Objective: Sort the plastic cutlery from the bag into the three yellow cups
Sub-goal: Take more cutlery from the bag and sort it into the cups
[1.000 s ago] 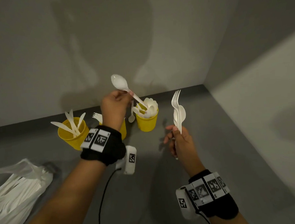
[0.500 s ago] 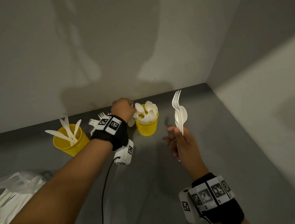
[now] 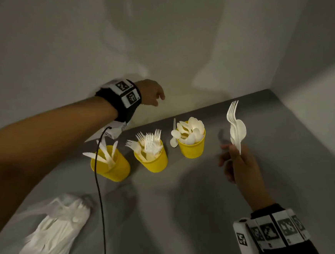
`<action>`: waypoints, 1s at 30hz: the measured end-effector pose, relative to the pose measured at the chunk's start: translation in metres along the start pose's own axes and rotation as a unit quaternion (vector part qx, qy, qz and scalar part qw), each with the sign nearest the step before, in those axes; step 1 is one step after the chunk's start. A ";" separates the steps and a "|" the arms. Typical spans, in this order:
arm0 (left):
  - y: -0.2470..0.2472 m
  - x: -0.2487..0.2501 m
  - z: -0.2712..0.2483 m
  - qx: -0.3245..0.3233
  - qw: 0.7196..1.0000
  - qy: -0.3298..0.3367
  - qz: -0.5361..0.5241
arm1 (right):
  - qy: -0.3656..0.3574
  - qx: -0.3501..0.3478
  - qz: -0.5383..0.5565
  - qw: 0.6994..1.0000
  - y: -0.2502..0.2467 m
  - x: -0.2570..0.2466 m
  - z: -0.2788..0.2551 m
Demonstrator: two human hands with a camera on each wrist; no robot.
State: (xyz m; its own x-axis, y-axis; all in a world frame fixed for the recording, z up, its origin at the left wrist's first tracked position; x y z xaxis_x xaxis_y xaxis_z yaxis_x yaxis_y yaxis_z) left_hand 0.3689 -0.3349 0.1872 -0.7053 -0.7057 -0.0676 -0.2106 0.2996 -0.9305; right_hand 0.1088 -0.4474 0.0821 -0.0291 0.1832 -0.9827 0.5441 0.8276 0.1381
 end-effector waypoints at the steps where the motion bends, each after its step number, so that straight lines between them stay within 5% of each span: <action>1: 0.004 0.003 0.006 -0.016 0.999 0.022 0.025 | 0.000 0.000 -0.001 1.000 -0.003 0.001 0.000; 6: 0.043 0.016 0.052 -0.087 0.983 0.113 0.117 | -0.001 0.024 0.005 1.000 -0.014 0.011 0.009; 18: 0.132 0.043 0.134 -0.171 0.947 0.236 0.138 | 0.030 0.122 0.022 0.992 -0.041 0.041 0.015; 25: 0.152 0.040 0.141 -0.142 0.925 0.303 0.180 | 0.014 0.135 -0.005 0.991 -0.040 0.039 0.008; 30: 0.150 0.023 0.131 -0.170 0.932 0.263 0.185 | 0.010 0.125 -0.010 0.992 -0.029 0.036 0.003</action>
State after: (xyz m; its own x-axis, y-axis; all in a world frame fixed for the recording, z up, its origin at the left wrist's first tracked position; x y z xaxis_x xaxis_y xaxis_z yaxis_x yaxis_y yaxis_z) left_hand 0.4095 -0.3901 -0.0006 -0.9874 -0.1285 -0.0919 -0.0266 0.7086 -0.7051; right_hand 0.0940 -0.4665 0.0423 -0.0569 0.1809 -0.9819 0.7338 0.6745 0.0818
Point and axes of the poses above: each hand's wrist, its own z-axis towards the middle knuckle, its own y-axis out of the palm, x = y × z, the point moved 6 cm from there along z, towards the middle knuckle, and after that the axes turned 2 degrees about z, right-handed, at the moved point
